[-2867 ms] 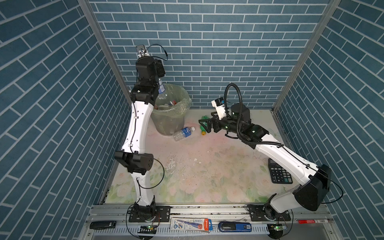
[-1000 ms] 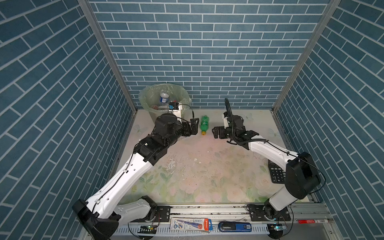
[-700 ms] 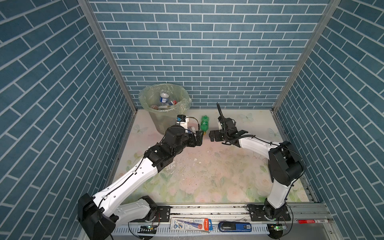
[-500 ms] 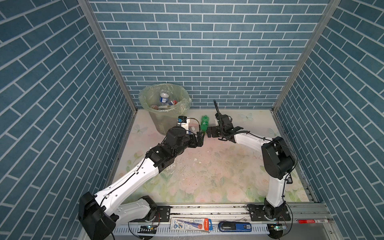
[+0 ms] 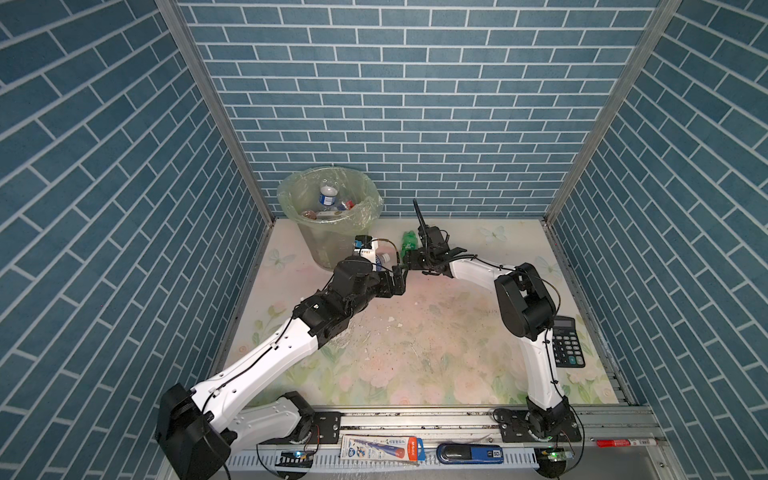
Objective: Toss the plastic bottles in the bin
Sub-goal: 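Lower the right gripper around the green soda bottle and close it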
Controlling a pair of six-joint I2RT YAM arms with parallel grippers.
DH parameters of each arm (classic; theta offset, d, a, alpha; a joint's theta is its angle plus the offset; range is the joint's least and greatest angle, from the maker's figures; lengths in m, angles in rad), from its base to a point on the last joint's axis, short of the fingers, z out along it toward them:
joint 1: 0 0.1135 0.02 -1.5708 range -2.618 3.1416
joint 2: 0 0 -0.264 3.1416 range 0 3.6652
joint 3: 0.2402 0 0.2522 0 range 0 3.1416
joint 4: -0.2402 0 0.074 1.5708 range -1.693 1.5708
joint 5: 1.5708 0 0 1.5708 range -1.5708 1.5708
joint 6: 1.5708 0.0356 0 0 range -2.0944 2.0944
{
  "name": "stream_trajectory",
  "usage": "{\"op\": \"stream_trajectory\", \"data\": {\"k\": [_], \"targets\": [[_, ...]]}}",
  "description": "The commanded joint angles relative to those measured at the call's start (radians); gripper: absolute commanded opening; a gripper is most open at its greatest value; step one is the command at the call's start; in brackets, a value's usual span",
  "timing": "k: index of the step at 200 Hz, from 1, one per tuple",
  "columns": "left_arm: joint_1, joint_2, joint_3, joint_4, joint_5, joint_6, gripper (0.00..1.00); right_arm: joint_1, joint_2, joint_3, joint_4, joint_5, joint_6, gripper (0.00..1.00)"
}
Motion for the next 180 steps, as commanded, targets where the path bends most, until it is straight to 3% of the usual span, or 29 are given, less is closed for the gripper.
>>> {"op": "stream_trajectory", "data": {"k": [1,68,124,153,180], "targets": [[0.023,0.003,-0.019,-0.004,0.007,0.009,0.99,0.014,0.038,0.046,-0.024,-0.012,0.052,0.73],[0.054,0.031,-0.044,0.029,0.016,0.017,0.99,0.018,0.076,0.040,0.005,-0.023,0.090,0.42],[0.055,0.079,0.025,-0.022,0.017,0.016,0.99,0.018,0.079,0.053,-0.007,-0.038,0.079,0.22],[0.054,0.098,0.062,-0.064,0.026,0.001,0.99,0.018,0.029,0.005,-0.008,-0.034,0.056,0.13],[0.055,0.112,0.051,-0.048,0.046,-0.024,0.99,0.015,-0.091,-0.122,0.044,-0.022,0.047,0.11]]}}
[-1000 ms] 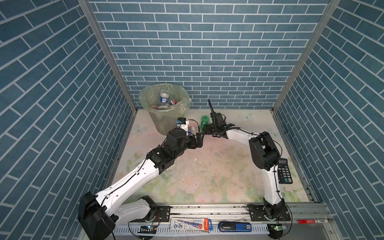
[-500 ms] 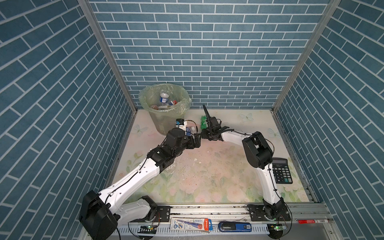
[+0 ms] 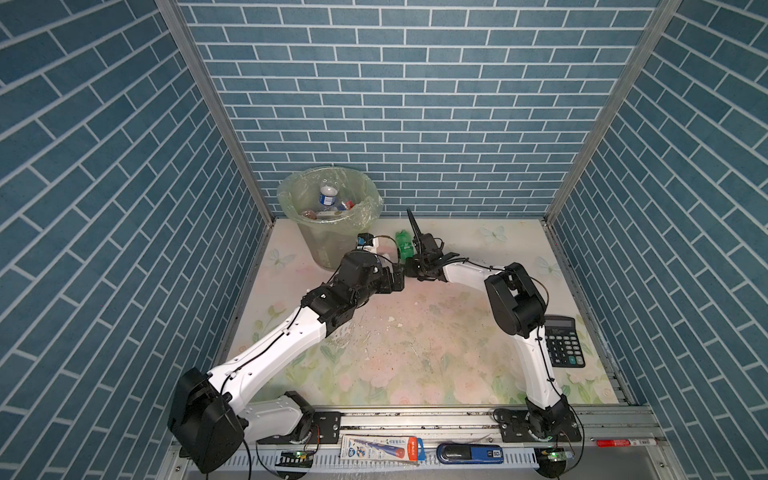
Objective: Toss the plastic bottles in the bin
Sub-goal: 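Lower the right gripper around the green soda bottle and close it, then lift the green soda bottle upright with the right gripper toward the left gripper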
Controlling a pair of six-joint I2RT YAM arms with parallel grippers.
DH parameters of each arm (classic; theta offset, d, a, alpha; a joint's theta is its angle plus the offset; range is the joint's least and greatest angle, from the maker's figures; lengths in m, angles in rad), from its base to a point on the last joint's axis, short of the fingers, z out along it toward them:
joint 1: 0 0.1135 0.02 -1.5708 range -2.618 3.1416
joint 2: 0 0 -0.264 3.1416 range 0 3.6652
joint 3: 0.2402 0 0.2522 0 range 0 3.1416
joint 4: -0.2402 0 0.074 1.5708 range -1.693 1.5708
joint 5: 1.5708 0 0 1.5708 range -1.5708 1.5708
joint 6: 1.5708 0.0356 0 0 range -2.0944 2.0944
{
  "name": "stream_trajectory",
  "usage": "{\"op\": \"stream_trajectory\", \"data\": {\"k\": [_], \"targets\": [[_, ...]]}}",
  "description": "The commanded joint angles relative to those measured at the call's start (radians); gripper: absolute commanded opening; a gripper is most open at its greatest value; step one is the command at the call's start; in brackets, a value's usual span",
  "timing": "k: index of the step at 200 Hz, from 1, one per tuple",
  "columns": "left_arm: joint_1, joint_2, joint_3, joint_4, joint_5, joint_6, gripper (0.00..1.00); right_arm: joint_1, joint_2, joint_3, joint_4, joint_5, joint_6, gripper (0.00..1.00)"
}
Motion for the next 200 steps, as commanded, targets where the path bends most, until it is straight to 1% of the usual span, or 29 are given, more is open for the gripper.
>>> {"op": "stream_trajectory", "data": {"k": [1,40,67,101,125,155,180,200], "targets": [[0.006,0.019,0.009,-0.011,0.019,-0.020,0.99,-0.001,-0.141,-0.105,0.035,0.010,-0.018,0.11],[0.006,0.052,-0.023,0.082,0.018,-0.065,0.99,-0.002,-0.349,-0.336,0.072,0.043,-0.054,0.09],[0.011,0.093,0.045,0.077,0.010,-0.091,0.99,-0.003,-0.489,-0.439,0.050,0.052,-0.101,0.09],[0.034,0.159,0.078,0.198,0.081,-0.223,0.99,-0.001,-0.641,-0.486,-0.017,0.058,-0.150,0.09],[0.037,0.236,0.130,0.236,0.108,-0.275,0.99,-0.003,-0.735,-0.497,-0.043,0.054,-0.181,0.09],[0.038,0.321,0.182,0.296,0.180,-0.352,0.99,-0.003,-0.816,-0.517,-0.034,0.025,-0.197,0.09],[0.036,0.377,0.215,0.316,0.202,-0.370,0.99,-0.003,-0.870,-0.569,0.013,0.019,-0.185,0.09],[0.035,0.397,0.230,0.335,0.213,-0.377,0.99,-0.003,-0.877,-0.583,0.011,0.016,-0.185,0.08]]}}
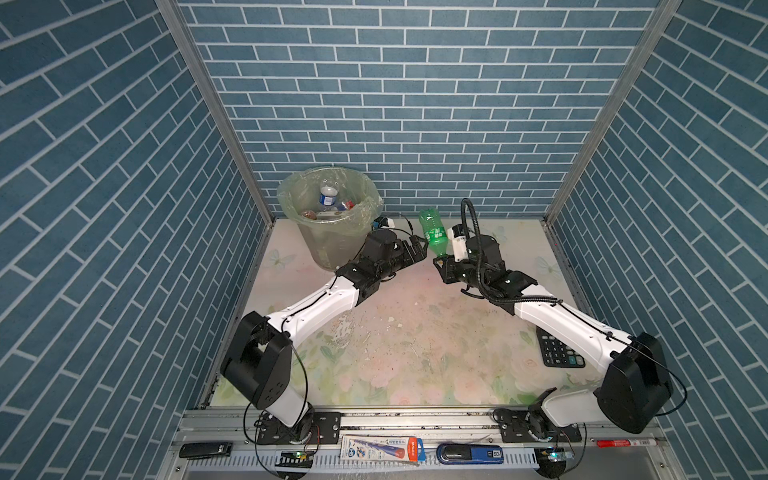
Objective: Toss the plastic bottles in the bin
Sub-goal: 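Lift the green soda bottle upright with the right gripper toward the left gripper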
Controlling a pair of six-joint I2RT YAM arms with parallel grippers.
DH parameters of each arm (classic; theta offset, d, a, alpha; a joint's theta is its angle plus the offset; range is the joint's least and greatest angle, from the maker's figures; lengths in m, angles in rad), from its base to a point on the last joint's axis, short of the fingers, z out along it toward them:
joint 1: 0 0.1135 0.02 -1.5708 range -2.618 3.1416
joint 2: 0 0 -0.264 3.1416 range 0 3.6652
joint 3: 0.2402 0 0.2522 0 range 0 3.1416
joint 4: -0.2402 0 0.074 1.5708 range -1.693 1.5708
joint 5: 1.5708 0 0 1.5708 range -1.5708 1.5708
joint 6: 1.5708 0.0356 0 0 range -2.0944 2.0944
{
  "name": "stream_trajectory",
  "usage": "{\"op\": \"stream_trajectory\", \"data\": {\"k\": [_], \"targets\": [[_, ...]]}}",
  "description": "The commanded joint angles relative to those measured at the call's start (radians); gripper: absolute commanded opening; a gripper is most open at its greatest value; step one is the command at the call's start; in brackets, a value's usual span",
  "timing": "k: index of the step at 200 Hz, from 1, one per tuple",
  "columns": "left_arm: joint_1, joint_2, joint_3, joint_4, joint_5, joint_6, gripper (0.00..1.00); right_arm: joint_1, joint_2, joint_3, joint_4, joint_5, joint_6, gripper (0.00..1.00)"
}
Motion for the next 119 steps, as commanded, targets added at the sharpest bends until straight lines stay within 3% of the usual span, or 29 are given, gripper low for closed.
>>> {"op": "stream_trajectory", "data": {"k": [1,64,119], "targets": [[0.000,0.019,0.035,0.053,0.036,-0.032,0.99,-0.003,-0.018,-0.045,0.018,-0.018,-0.028,0.08],[-0.010,0.073,0.086,0.085,0.035,-0.026,0.99,-0.001,-0.076,-0.135,0.054,-0.041,-0.020,0.08],[-0.025,0.135,0.132,0.092,0.042,-0.027,0.98,0.003,-0.131,-0.214,0.143,-0.140,0.005,0.07]]}}
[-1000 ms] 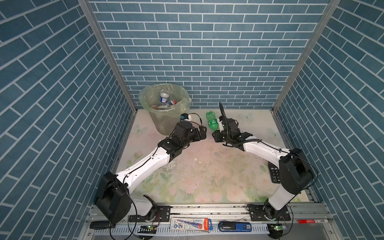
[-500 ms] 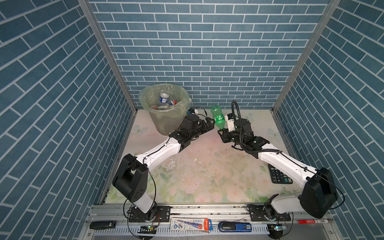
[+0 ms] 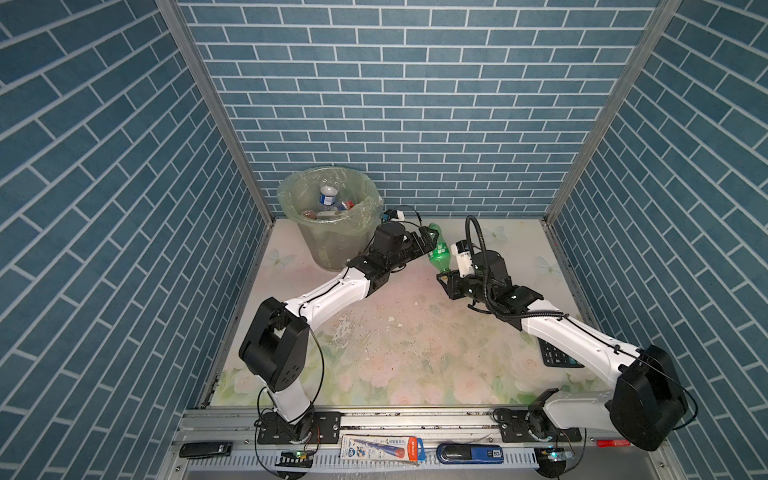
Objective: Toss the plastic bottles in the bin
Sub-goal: 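Lift the green soda bottle upright with the right gripper toward the left gripper, then close the left gripper around the top of the green soda bottle, then carry the green bottle over the bin with the left gripper while the right gripper releases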
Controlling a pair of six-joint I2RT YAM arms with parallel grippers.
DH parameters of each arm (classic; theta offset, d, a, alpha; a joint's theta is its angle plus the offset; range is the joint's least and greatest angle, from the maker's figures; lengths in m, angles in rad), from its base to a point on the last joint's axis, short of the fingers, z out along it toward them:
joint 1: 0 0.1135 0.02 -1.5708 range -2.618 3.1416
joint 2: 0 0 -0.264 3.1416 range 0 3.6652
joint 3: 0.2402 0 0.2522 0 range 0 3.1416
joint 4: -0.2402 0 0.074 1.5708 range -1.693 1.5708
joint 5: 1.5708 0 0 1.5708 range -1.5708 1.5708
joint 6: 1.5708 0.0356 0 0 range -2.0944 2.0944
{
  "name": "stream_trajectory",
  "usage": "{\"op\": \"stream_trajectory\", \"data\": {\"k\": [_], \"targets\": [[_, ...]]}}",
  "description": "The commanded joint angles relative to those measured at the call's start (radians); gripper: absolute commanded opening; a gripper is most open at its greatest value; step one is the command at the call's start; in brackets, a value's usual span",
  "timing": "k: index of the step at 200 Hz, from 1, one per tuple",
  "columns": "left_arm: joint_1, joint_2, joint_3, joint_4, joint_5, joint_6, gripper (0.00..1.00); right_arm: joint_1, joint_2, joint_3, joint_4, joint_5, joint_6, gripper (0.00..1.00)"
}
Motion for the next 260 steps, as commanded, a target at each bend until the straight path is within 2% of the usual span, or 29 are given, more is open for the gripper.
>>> {"op": "stream_trajectory", "data": {"k": [1,18,79,102,115,130,152,175,227,260], "targets": [[-0.009,0.017,0.025,0.015,0.005,0.005,0.98,0.006,-0.036,-0.039,0.079,-0.054,0.005,0.07],[-0.009,0.013,0.017,0.029,-0.002,0.004,0.94,0.010,-0.038,-0.043,0.084,-0.068,0.005,0.07],[-0.016,0.008,0.008,0.037,-0.008,0.014,0.73,0.022,-0.028,-0.055,0.107,-0.099,0.003,0.07],[-0.016,-0.007,-0.012,0.046,-0.018,0.007,0.61,0.023,-0.023,-0.057,0.104,-0.091,0.003,0.07],[-0.016,-0.020,-0.023,0.041,-0.026,0.010,0.59,0.023,-0.018,-0.053,0.097,-0.096,0.005,0.08],[-0.016,-0.026,-0.019,0.017,-0.036,0.027,0.58,0.023,-0.010,-0.044,0.082,-0.096,0.003,0.15],[-0.016,-0.025,-0.017,0.003,-0.029,0.037,0.57,0.024,-0.012,-0.047,0.077,-0.088,0.003,0.31],[-0.017,-0.031,-0.012,-0.044,-0.040,0.072,0.54,0.022,-0.027,-0.049,0.065,-0.087,0.005,0.43],[-0.012,-0.094,0.044,-0.238,-0.189,0.255,0.55,0.023,-0.058,-0.037,0.034,-0.079,-0.013,0.71],[0.005,-0.128,0.137,-0.344,-0.272,0.373,0.55,0.023,-0.055,0.020,0.007,-0.078,-0.029,0.88]]}}
